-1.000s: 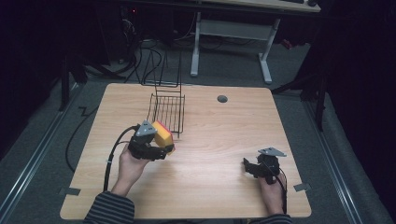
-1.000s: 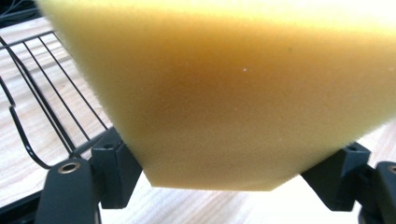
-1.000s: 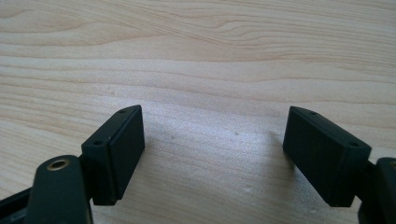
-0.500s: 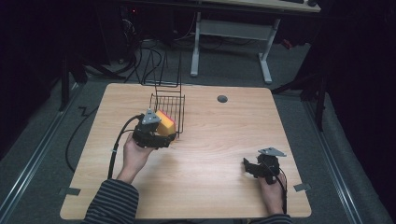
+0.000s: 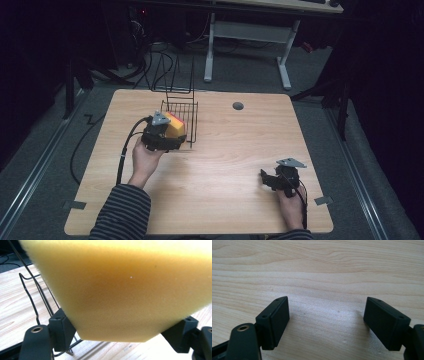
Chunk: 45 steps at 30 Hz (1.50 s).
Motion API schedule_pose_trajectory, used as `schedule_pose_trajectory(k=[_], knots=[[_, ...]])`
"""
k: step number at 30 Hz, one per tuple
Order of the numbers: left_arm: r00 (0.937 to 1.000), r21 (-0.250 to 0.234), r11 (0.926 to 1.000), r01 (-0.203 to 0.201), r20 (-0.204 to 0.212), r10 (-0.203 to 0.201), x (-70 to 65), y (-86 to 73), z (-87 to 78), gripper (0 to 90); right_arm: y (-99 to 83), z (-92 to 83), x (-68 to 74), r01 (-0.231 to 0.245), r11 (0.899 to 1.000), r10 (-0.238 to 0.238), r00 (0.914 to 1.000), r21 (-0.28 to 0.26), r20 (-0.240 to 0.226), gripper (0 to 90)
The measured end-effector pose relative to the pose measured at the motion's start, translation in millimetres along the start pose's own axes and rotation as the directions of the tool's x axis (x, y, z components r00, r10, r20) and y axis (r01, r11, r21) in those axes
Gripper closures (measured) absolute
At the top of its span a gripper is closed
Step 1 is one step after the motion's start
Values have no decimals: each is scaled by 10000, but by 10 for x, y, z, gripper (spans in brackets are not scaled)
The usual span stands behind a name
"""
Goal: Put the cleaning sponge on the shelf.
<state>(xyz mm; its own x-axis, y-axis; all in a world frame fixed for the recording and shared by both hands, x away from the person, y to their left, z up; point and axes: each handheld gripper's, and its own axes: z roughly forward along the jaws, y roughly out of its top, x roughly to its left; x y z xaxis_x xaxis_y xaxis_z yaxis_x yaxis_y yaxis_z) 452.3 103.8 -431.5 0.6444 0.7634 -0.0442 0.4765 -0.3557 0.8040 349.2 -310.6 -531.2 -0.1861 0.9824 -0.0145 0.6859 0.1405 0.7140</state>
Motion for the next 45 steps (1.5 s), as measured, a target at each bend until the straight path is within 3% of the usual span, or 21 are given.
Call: schedule_pose_trajectory(k=[7, 18, 23, 32, 45], knots=[[9989, -187, 9990, 396, -236, -401, 95, 0, 72, 237, 0, 0, 0, 0, 10000, 0, 10000, -1, 1, 209], [9910, -355, 9934, 1092, -739, -1116, 284, -39, 228, 237, 0, 0, 0, 3, 10000, -3, 10000, 1, 2, 209], [9880, -353, 9917, 1235, -890, -1262, 314, -51, 290, 237, 0, 0, 0, 1, 10000, -1, 10000, 1, 0, 209], [9888, -1, 9939, 1103, -1009, -1097, 302, 13, 446, 237, 0, 0, 0, 5, 10000, -5, 10000, 2, 1, 209], [9807, 241, 9880, 1524, -1279, -1481, 373, -44, 604, 237, 0, 0, 0, 3, 10000, -3, 10000, 0, 3, 209]])
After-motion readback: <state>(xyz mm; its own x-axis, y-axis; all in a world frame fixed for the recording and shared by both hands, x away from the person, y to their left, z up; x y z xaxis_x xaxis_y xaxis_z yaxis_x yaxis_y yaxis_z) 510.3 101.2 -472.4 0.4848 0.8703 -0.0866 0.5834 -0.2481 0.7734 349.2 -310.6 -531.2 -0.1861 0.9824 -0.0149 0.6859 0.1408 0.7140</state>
